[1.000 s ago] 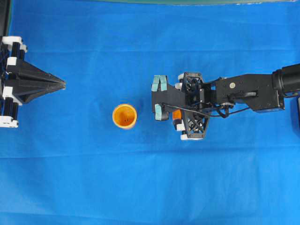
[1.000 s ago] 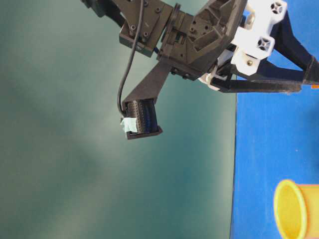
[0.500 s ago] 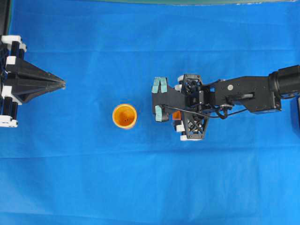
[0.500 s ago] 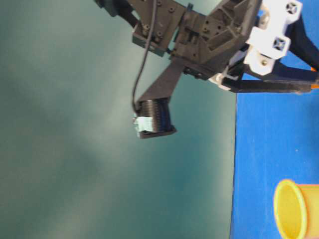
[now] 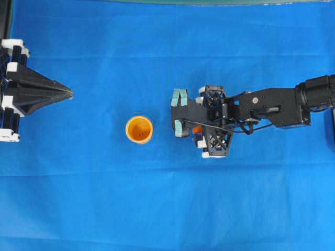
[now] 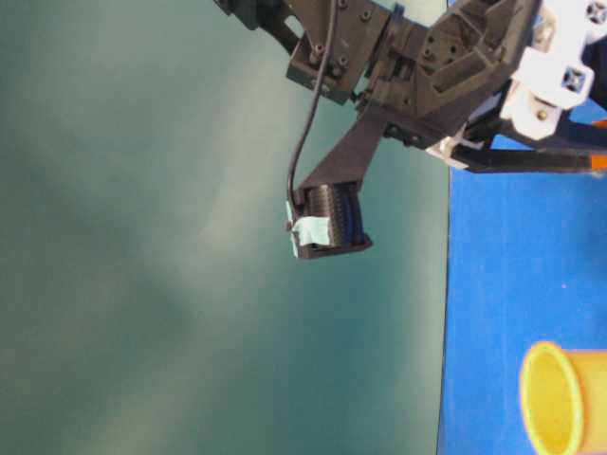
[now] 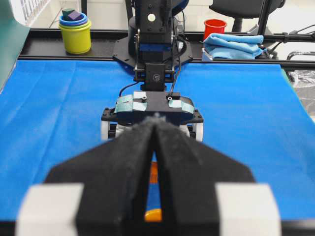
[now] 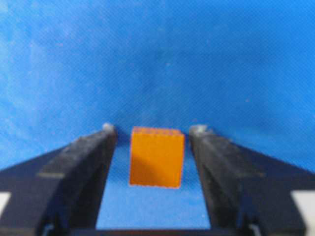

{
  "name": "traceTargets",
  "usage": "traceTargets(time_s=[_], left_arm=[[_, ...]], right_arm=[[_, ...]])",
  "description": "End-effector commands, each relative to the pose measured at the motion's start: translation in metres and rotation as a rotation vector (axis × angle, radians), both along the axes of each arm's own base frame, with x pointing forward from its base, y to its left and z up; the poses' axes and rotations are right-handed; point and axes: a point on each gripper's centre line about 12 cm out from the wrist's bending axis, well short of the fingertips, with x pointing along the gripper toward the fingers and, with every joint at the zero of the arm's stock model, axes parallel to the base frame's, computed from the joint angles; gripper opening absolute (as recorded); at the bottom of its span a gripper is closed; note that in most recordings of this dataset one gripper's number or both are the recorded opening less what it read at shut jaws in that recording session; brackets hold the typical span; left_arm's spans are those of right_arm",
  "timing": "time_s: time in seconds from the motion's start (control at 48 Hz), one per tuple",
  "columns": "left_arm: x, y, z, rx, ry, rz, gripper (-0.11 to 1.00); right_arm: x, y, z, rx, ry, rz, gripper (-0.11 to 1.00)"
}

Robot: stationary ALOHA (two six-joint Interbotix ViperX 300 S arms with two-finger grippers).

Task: Move the block forward with right arm.
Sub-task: 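Close the right gripper fingers on the orange cube, then lift the held orange cube up off the table with the right gripper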

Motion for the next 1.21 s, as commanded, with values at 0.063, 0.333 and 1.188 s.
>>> traceTargets(time_s=[0.063,0.333,1.188], left_arm=[[0.003,0.001,0.014,0.003,-0.032,0.003,0.01],[0.003,0.001,0.014,0.003,-0.032,0.003,0.01],[0.003,0.001,0.014,0.003,-0.031,0.003,0.01]], right_arm=[[0.003,0.001,0.009,0.000,-0.025,0.002,0.60],[-0.003,0.001,0.018,0.002,0.000,-0.001,0.41],[-0.041,0.001,0.153,0.009,-0.120,-0.017,0.41]])
